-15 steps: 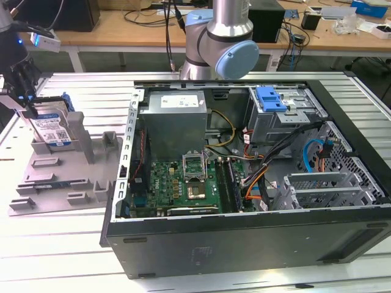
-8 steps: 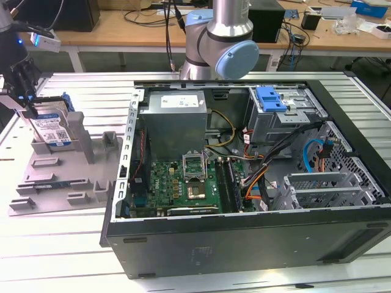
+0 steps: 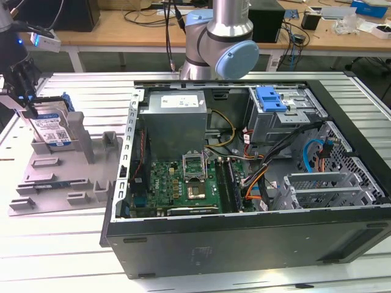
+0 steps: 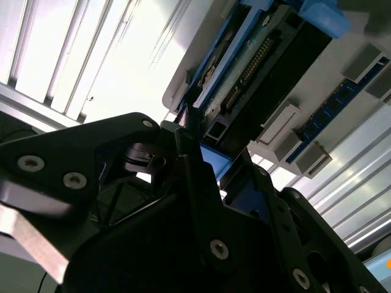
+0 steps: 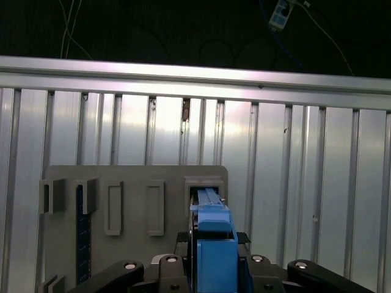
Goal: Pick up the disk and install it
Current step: 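Pick up the disk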
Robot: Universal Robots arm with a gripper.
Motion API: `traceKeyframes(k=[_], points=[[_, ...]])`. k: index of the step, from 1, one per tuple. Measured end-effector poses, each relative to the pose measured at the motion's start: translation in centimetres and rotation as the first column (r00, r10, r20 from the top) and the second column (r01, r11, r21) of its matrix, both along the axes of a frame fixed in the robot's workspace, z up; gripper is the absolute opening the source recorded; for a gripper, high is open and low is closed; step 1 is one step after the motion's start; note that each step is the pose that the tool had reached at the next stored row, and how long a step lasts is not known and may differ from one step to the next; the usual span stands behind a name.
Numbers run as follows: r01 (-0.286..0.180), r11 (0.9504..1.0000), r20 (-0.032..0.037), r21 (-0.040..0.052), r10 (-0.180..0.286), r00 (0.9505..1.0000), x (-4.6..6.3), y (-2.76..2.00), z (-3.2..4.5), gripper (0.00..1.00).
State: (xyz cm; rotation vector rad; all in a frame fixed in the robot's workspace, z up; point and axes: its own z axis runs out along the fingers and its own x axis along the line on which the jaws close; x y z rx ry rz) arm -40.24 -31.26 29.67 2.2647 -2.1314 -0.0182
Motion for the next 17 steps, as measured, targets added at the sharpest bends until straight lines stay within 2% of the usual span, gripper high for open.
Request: traceKeyframes(k=[3, 8, 14, 17], points=[[0.0, 1.0, 0.0003, 0.0001, 0.0, 1.0, 0.0, 0.0, 0.04, 0.37], [0.0, 1.0, 0.0001, 0.0, 0.0, 1.0, 0.0, 0.0, 0.54, 0.37], [0.0, 1.0, 0.0, 0.0, 0.0, 1.0, 0.0, 0.0, 1.43, 0.37], [0.0, 1.0, 0.0, 0.0, 0.0, 1.0, 0.0, 0.0, 2.16, 0.37]])
